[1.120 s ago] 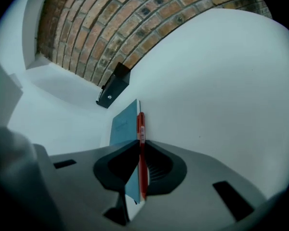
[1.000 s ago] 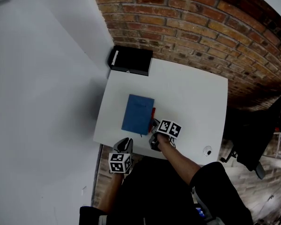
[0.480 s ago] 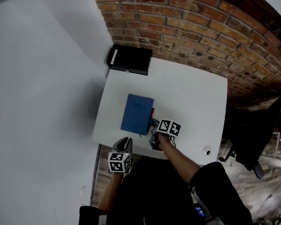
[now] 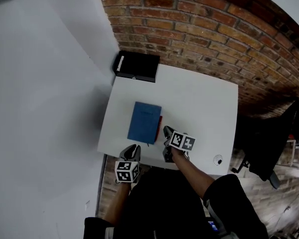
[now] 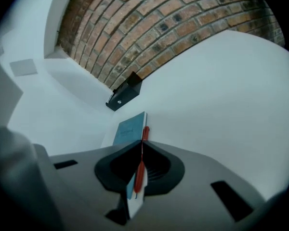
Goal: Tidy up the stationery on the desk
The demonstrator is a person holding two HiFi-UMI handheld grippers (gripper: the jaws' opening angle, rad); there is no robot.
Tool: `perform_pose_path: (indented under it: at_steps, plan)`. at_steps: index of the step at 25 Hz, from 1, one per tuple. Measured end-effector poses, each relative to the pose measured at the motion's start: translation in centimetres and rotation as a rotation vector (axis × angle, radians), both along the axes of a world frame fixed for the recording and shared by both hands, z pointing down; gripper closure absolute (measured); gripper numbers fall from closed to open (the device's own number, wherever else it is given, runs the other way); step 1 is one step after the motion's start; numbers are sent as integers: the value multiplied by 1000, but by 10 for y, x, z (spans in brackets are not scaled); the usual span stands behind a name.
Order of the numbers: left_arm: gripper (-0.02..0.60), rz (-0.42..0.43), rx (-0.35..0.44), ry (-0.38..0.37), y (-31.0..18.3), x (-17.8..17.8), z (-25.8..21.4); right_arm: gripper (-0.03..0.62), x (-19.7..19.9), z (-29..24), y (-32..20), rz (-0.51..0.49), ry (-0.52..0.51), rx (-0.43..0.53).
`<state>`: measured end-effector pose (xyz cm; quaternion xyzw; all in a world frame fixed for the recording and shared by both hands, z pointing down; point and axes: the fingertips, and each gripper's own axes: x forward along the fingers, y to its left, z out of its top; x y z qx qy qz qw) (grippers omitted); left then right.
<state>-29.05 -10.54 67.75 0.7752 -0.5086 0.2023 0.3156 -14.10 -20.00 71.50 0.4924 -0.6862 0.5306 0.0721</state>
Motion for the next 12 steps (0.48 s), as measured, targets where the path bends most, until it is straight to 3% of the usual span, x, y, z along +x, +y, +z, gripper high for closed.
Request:
perform_pose_path:
  at_steps: [7,12]
  plan:
    - [549,70,104,30,-13,22,-29,571,30,-49,26,-22,236,226]
    - [557,137,157,37,-16,46,-43,571,59,-76,52,6,352,319]
